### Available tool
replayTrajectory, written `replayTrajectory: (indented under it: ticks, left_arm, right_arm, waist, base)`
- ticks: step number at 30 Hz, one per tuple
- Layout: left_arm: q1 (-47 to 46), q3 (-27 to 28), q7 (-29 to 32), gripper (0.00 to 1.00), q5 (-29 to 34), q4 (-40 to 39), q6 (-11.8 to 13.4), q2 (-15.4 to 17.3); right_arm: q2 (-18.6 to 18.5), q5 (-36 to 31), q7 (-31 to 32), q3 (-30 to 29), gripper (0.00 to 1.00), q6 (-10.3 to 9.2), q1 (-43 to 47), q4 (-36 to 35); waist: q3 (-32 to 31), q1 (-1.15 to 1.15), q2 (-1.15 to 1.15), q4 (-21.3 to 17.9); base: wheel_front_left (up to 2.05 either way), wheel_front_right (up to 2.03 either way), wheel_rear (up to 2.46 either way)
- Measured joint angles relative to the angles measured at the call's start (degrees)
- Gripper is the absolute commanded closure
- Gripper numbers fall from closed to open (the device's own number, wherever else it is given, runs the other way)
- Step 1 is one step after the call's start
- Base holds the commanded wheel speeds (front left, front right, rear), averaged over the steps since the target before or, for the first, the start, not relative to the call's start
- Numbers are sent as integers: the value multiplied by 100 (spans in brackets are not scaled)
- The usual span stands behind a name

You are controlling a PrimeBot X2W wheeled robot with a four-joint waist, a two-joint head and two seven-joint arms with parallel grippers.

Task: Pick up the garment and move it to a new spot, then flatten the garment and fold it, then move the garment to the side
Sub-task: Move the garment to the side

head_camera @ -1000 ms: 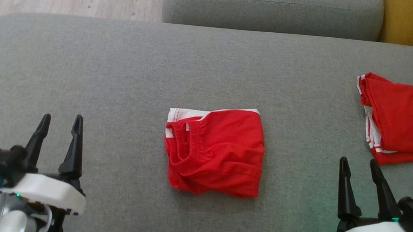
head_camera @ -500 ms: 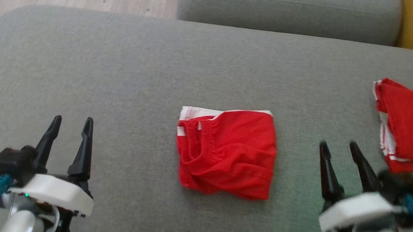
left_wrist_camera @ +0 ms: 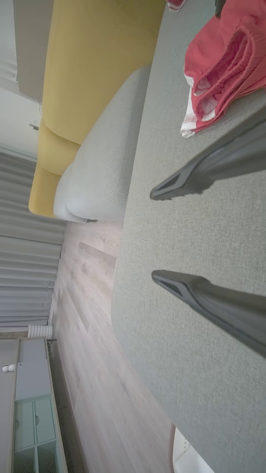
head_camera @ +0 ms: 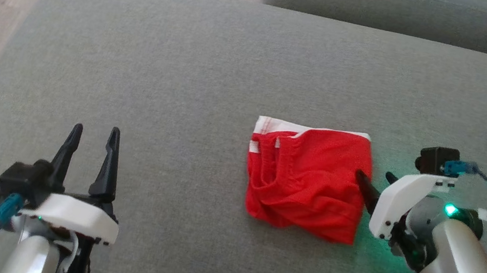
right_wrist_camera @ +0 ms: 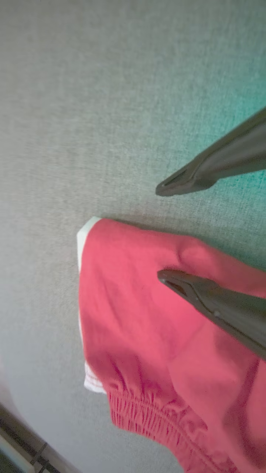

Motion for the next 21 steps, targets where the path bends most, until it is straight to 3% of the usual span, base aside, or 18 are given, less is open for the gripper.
replayTrajectory:
  ticks: [5,10,11,12,13,21]
  left_arm:
    - [-29,-42,0,0,0,20,-1,-2]
    - [-55,-51,0,0,0,65,-1,-2]
    - [-74,-53,0,0,0,85,-1,-2]
    - [-102,-54,0,0,0,98,-1,-3]
    - [-123,-56,0,0,0,97,-1,-3]
    - [-126,-135,0,0,0,102,-70,-2]
  right_arm:
    - [67,378,816,-255,0,0,-371,624]
    - [108,800,1089,-232,0,0,-540,695]
    - [112,864,1085,-187,24,0,-544,690]
    - [114,914,1069,-142,58,0,-544,681]
    - [115,962,1023,-99,100,0,-543,679]
    - [56,1031,328,97,100,0,-544,660]
  waist:
    - [133,0,0,228]
    - [178,0,0,315]
    - [177,0,0,317]
    - [173,0,0,316]
    - [166,0,0,310]
    - [52,0,0,34]
  base:
    - [0,0,0]
    - [0,0,0]
    - [0,0,0]
    - [0,0,0]
    - [0,0,0]
    - [0,0,0]
